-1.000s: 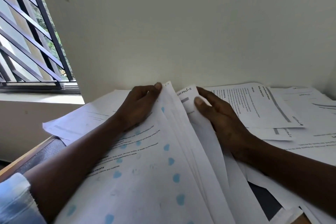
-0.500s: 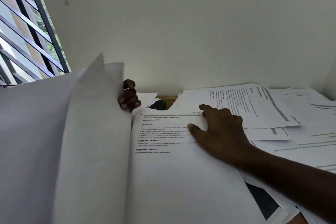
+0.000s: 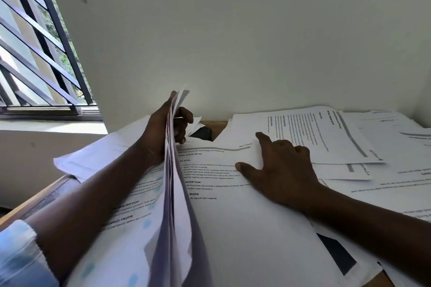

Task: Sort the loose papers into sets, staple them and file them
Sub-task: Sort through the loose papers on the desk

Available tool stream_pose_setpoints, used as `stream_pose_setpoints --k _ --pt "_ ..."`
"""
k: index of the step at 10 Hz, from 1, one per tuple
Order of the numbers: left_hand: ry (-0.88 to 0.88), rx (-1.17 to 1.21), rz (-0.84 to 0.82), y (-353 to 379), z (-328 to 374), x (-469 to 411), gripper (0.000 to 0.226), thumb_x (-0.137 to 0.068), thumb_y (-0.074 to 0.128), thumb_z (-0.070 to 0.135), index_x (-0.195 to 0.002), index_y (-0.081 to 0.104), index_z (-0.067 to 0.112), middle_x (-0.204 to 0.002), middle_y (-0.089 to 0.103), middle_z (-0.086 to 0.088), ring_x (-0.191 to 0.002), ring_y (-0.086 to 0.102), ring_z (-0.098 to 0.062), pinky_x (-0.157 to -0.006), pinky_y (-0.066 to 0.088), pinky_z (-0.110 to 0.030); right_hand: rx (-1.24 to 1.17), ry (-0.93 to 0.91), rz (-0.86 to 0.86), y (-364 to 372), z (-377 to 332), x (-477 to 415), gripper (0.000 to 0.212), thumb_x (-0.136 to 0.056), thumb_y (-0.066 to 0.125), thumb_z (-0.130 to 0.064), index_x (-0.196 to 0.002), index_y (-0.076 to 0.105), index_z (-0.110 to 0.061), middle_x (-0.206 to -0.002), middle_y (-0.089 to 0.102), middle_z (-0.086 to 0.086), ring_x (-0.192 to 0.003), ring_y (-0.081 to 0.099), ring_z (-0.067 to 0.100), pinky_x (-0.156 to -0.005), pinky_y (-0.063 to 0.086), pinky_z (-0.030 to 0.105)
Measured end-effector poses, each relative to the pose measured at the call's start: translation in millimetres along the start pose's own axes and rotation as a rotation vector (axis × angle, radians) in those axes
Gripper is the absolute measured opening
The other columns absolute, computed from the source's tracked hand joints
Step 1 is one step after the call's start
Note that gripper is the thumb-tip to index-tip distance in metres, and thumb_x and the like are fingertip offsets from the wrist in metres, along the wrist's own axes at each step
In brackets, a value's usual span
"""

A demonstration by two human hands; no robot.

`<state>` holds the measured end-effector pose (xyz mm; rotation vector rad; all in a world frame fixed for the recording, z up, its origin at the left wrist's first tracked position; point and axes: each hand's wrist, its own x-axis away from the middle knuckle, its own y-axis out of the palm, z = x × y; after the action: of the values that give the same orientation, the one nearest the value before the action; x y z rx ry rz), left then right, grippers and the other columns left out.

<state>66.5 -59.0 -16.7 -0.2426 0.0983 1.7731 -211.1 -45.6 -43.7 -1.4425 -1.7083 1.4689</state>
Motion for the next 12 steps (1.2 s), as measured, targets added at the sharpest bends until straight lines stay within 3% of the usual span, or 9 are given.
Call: stream_pose_setpoints --k 2,3,4,5,6,7,9,10,12 --pt "-0.003 -0.048 0.011 12.7 2.3 6.2 0.061 -0.103 0.042 0.065 -0.106 0.060 0.007 -0.052 0.054 0.001 -0.041 0.050 -0.011 -0.044 0.042 -0.024 -0.242 -0.018 0.171 3.1 8.8 -5.2 0.059 -0.090 0.069 -0.045 -0.143 0.045 -0.038 -0.112 0.068 -0.011 -0.118 0.055 0.020 -0.105 0.034 0.042" --pt "0.000 -0.062 -0.019 27.4 15.0 26.7 0.056 -0.109 0.035 0.052 -0.098 0.059 0.002 -0.048 0.059 0.005 -0.040 0.056 -0.006 -0.045 0.046 -0.018 -0.557 -0.043 0.304 4.2 12.8 -7.3 0.044 -0.087 0.076 -0.026 -0.126 0.060 -0.036 -0.084 0.069 -0.014 -0.085 0.064 0.010 -0.088 0.050 0.038" --pt "0.065 -0.143 0.012 25.1 11.9 23.4 0.082 -0.096 0.050 0.072 -0.093 0.068 -0.008 -0.079 0.076 -0.015 -0.080 0.075 -0.024 -0.084 0.059 -0.037 -0.712 -0.115 0.321 3.0 9.5 -5.5 0.031 -0.088 0.079 -0.024 -0.115 0.067 -0.033 -0.072 0.070 -0.014 -0.064 0.061 0.004 -0.066 0.046 0.021" --pt "0.107 -0.273 0.024 22.9 11.3 22.9 0.102 -0.075 0.053 0.093 -0.089 0.066 -0.007 -0.092 0.071 -0.016 -0.089 0.067 -0.025 -0.090 0.050 -0.043 -0.987 -0.194 0.199 -2.9 3.9 -1.3 0.019 -0.098 0.070 -0.023 -0.117 0.069 -0.026 -0.066 0.069 0.004 -0.062 0.056 0.011 -0.065 0.046 0.024" --pt "0.161 -0.408 0.024 32.0 16.1 29.3 0.073 -0.092 0.047 0.077 -0.072 0.045 0.006 -0.070 0.042 -0.001 -0.067 0.040 -0.013 -0.065 0.033 -0.029 -1.435 -0.111 -0.056 -15.8 -2.2 2.5 0.025 -0.105 0.052 -0.024 -0.124 0.067 -0.016 -0.094 0.079 0.014 -0.077 0.073 0.022 -0.069 0.057 0.028" --pt "0.206 -0.478 0.025 35.4 14.3 28.4 0.068 -0.103 0.045 0.057 -0.067 0.038 0.000 -0.065 0.032 -0.001 -0.060 0.032 -0.013 -0.054 0.030 -0.025 -1.436 -0.010 -0.049 -15.5 -3.7 -1.2 0.023 -0.107 0.050 -0.016 -0.120 0.069 -0.012 -0.099 0.079 0.010 -0.080 0.075 0.020 -0.070 0.056 0.029" --pt "-0.025 -0.068 0.081 24.2 11.2 13.0 0.086 -0.079 0.049 0.091 -0.061 0.070 0.010 -0.068 0.069 -0.010 -0.064 0.067 -0.020 -0.076 0.054 -0.033 -0.466 0.049 0.207 0.6 6.0 -6.7 0.035 -0.095 0.066 -0.032 -0.130 0.062 -0.033 -0.130 0.063 -0.016 -0.134 0.049 0.015 -0.115 0.035 0.045" --pt "-0.076 0.133 -0.023 20.3 15.1 12.8 0.085 -0.111 0.025 0.049 -0.042 0.060 0.013 -0.037 0.048 0.003 -0.031 0.048 -0.008 -0.046 0.048 -0.022 -0.241 0.123 0.026 -5.0 1.3 -4.0 0.061 -0.096 0.058 -0.056 -0.150 0.042 -0.032 -0.146 0.051 -0.008 -0.143 0.032 0.019 -0.118 0.020 0.042" --pt "-0.040 0.125 -0.015 24.1 18.5 20.7 0.053 -0.112 0.018 0.033 -0.072 0.044 0.009 -0.036 0.042 0.007 -0.028 0.043 -0.007 -0.046 0.047 -0.018 -0.358 0.001 0.081 1.9 2.5 -6.0 0.054 -0.090 0.066 -0.060 -0.137 0.051 -0.038 -0.108 0.064 -0.022 -0.119 0.052 0.011 -0.111 0.031 0.040"
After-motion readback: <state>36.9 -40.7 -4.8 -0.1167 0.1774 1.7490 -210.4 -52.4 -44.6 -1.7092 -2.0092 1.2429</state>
